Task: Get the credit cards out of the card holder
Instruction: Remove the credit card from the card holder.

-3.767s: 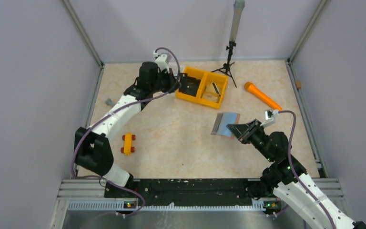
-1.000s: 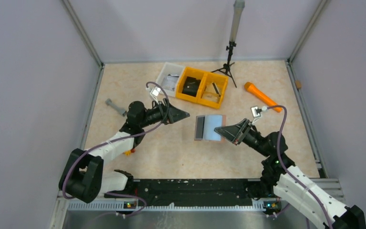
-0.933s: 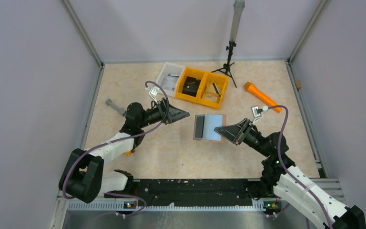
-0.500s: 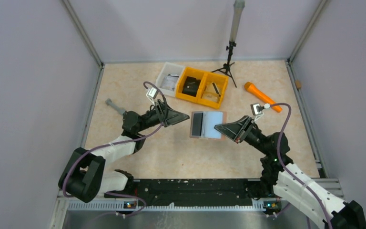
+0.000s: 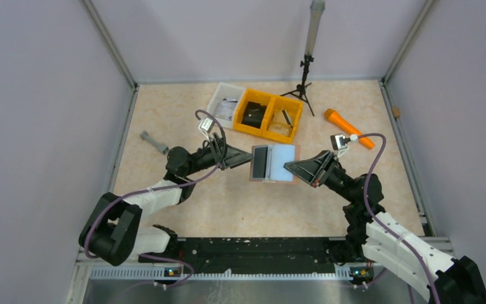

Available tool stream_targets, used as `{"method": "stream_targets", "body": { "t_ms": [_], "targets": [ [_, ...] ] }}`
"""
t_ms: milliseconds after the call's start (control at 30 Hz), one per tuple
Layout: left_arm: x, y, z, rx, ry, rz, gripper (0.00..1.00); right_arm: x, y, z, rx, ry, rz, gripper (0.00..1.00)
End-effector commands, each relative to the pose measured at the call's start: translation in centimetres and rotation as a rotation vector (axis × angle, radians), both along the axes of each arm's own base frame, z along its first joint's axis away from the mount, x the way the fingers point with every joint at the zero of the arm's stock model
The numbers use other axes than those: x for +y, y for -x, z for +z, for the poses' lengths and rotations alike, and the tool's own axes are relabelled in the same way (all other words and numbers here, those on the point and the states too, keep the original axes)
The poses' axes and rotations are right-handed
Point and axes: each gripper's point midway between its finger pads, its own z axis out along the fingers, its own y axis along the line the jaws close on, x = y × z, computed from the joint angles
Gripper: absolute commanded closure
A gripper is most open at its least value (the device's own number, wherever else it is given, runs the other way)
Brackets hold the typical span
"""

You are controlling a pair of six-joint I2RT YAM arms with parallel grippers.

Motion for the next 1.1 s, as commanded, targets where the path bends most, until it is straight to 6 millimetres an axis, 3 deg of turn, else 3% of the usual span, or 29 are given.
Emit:
{"method": "stream_targets", "body": {
  "t_ms": [0,133,233,333,567,667,800,1067],
  "targets": [
    [0.0,0.5,0.8,-0.038,0.024,0.005,0.01,-0.8,0.8,4.1,-0.116,-0.07,-0.01,1.0],
    [-1.1,2.6,3.1,-0.074,0.104,-0.111,0.01,-0.7,0.8,4.1,-0.114,-0.086,0.002,1.0],
    [-2.6,3.4,2.9,-0.057,0.101,-0.163,0.01,-0.5,0.9,4.2,-0.125,-0.086,0.015,1.0],
    [-2.6,3.5,2.6,-0.048,0.106,-0.163,0.04,-0.6,1.0,4.0,-0.125,-0.082,0.01,1.0],
    [-2.0,4.3,3.7,-0.072,0.163,-0.167,0.31,-0.9,-0.1,1.0,-0.067,0.028,-0.076,1.0],
    [-1.8,4.2,3.5,-0.069,0.162,-0.158,0.36,-1.0,-0.3,0.1,-0.059,0.076,-0.099,1.0],
    [-1.9,4.2,3.3,-0.07,0.159,-0.171,0.46,-1.0,-0.1,-0.4,-0.056,0.096,-0.093,1.0],
    [-2.1,3.9,2.7,-0.063,0.151,-0.171,0.78,-0.8,0.0,-1.0,-0.064,0.12,-0.084,1.0]
  ]
}}
